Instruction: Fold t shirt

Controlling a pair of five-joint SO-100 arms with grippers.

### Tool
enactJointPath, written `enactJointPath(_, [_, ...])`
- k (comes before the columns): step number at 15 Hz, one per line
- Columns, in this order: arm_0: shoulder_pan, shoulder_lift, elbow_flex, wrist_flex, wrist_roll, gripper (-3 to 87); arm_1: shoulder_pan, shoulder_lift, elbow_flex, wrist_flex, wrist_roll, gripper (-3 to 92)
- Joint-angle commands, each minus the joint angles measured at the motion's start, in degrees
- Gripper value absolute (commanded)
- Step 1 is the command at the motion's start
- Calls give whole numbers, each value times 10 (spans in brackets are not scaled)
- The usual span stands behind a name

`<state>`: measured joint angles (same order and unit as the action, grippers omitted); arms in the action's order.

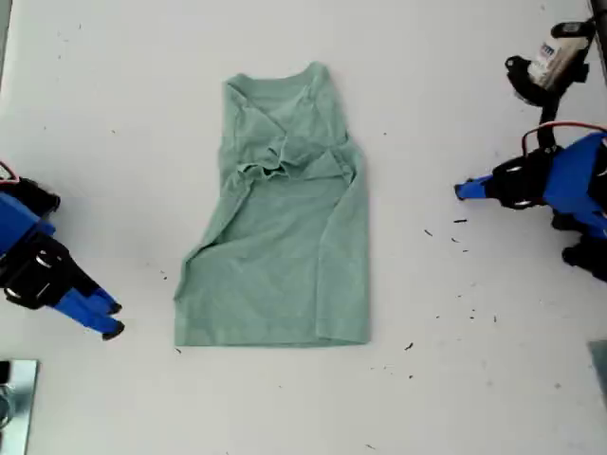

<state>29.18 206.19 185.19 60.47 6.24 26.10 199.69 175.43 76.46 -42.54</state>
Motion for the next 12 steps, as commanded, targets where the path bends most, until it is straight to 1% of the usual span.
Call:
enactJointPath(1, [8, 4, 6, -12, 4, 200, 4, 10, 25, 1, -4, 59])
enactJointPath(9, [7, 4, 6, -12, 4, 200, 4, 10, 25, 1, -4, 59])
enactJointPath(12, [-28, 4, 6, -12, 7, 192, 4, 10, 25, 1, -1, 59])
